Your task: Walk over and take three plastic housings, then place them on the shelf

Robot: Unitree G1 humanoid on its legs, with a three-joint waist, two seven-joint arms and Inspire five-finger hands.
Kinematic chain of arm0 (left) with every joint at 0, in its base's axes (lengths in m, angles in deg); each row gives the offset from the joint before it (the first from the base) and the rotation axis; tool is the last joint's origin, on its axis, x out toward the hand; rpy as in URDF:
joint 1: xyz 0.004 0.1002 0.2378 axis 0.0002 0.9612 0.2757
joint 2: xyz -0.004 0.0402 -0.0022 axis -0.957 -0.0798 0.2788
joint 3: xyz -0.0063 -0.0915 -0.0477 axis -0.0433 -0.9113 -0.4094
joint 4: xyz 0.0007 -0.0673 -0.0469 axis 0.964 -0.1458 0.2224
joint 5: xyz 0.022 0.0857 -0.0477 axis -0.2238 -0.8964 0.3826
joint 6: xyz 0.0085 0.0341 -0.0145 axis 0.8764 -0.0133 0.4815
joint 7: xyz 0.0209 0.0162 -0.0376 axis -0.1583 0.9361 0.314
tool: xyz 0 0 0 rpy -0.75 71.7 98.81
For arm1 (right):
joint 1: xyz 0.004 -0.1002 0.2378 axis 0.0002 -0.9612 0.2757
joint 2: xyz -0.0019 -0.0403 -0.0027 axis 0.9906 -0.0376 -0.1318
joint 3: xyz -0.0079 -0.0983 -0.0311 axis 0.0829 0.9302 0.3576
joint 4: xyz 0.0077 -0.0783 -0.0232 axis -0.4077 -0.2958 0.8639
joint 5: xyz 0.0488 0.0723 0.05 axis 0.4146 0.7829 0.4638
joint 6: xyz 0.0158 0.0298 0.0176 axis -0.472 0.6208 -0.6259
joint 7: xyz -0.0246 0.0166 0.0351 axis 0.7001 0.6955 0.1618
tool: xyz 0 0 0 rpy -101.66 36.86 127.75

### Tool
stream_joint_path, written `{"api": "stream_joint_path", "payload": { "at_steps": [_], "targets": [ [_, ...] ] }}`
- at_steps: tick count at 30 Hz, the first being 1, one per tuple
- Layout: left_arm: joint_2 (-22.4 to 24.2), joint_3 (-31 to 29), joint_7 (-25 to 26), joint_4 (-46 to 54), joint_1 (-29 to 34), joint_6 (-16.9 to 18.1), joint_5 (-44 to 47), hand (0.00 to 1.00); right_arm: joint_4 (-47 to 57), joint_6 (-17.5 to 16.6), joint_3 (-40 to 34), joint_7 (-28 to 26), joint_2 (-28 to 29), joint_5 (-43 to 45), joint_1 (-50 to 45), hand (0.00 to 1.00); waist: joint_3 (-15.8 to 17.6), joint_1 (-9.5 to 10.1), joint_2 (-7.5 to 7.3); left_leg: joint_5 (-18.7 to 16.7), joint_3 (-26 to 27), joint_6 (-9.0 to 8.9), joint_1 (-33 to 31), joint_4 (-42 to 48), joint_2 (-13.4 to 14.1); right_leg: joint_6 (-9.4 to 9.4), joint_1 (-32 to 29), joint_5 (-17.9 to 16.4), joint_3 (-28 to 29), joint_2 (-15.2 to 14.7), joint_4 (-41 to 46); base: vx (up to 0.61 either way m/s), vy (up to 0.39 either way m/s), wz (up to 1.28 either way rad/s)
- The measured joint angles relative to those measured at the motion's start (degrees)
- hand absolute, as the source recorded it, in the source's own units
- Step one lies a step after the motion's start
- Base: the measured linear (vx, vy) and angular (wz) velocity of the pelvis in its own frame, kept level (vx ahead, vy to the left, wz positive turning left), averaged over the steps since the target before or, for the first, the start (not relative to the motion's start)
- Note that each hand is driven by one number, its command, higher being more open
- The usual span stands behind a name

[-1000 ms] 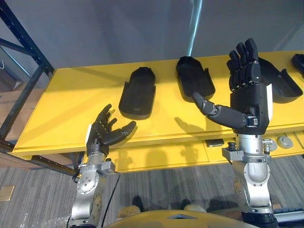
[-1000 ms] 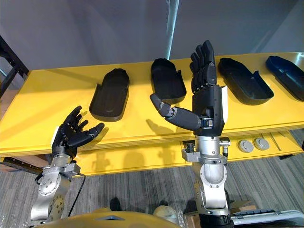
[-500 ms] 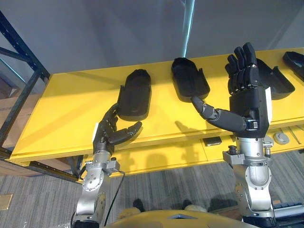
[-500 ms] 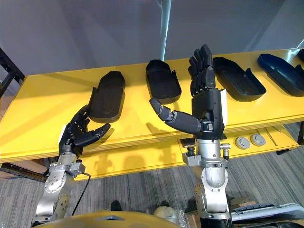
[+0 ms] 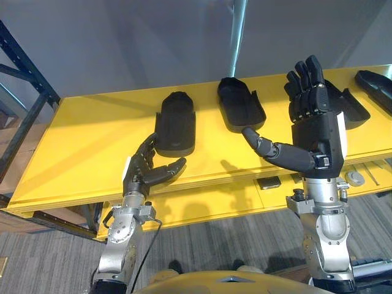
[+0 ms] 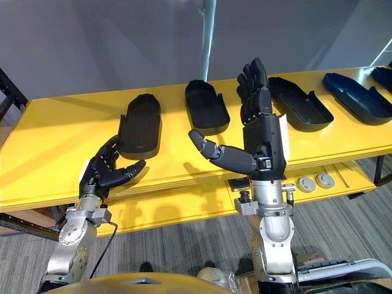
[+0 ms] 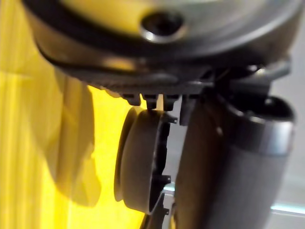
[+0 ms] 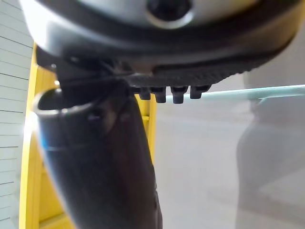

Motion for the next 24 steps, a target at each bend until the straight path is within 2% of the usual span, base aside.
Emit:
{"api": "stream_joint_path", "payload": {
  "at_steps": [9,18,22,24],
  "targets": [
    [-0.3,1.3,-0.6,0.0,-0.3,-0.3,2.0,1.00,0.0,0.0,0.1,0.1,0.0,0.0,0.0,1.00,-0.1,-0.07,0.00,0.0,0.0,0.09,0.0,0.0,-0.2,0.09,0.0,0.1,0.0,-0.2,0.0,0.00,0.000,0.00],
    [-0.6,1.8,-0.2,-0.6,-0.5,-1.4,1.8,1.00,0.0,0.1,1.6,-0.3,0.0,0.0,0.0,1.00,-1.6,-0.22,-0.51,0.1,0.2,0.38,0.0,0.0,-0.3,0.10,-0.1,0.3,0.1,-0.3,-0.1,0.00,0.000,0.00],
    [-0.5,2.2,1.9,-0.6,-0.5,-1.3,1.6,1.00,0.0,1.6,2.1,-4.9,0.0,4.7,0.0,1.00,-1.9,-0.36,-0.74,0.1,0.2,0.39,0.0,0.0,-0.3,0.09,-0.1,0.3,0.1,-0.3,-0.2,0.00,0.000,0.00],
    [-0.4,2.2,4.2,-0.6,-0.5,-1.1,-0.7,1.00,-0.1,4.0,2.4,-9.4,0.0,9.3,-0.1,1.00,-2.1,-0.33,-0.89,0.2,0.1,0.42,0.0,0.0,-0.3,0.09,-0.1,0.3,0.1,-0.3,-0.2,0.00,0.000,0.00]
  ]
}}
